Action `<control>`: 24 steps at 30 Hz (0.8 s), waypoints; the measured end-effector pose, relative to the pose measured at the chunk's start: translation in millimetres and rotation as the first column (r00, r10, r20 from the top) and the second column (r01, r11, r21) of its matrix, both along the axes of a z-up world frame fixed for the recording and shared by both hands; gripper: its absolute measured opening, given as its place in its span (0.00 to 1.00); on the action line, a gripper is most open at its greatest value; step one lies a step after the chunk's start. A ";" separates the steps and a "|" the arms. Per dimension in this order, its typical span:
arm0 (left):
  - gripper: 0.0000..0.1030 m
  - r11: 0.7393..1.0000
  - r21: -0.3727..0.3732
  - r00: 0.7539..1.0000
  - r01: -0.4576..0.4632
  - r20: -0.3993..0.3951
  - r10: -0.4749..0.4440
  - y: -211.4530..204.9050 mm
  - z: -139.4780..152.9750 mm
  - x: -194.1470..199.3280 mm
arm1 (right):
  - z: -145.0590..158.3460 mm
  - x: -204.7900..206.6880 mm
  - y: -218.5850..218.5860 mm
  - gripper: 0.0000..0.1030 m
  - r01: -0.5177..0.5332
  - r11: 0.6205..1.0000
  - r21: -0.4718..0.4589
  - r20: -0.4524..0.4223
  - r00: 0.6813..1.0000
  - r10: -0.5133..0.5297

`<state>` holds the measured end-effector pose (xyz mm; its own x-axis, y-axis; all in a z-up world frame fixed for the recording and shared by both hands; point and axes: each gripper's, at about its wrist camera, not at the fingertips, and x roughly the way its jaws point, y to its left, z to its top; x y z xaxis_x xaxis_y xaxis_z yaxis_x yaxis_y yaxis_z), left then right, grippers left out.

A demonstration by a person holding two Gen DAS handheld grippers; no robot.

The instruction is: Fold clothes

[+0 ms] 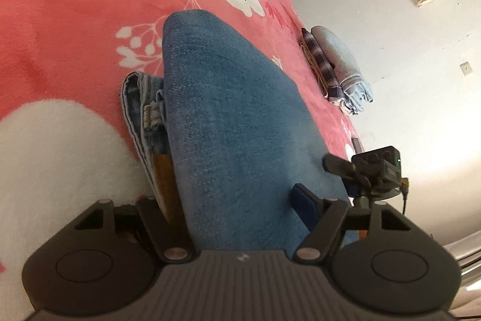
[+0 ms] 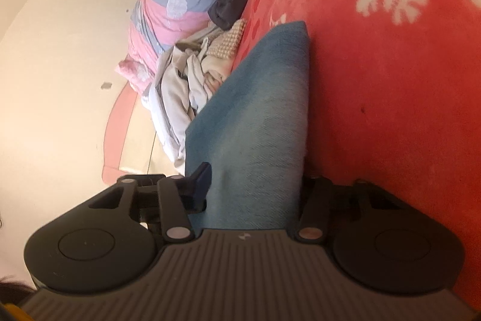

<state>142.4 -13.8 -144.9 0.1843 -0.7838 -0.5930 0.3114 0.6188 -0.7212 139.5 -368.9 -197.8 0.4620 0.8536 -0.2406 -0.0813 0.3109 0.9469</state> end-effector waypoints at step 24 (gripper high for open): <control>0.68 1.000 0.013 1.000 -0.011 -0.012 0.012 -0.1 1.1 -8.8 | -0.3 2.3 20.3 0.33 -0.085 0.994 -0.070 0.137 0.986 0.094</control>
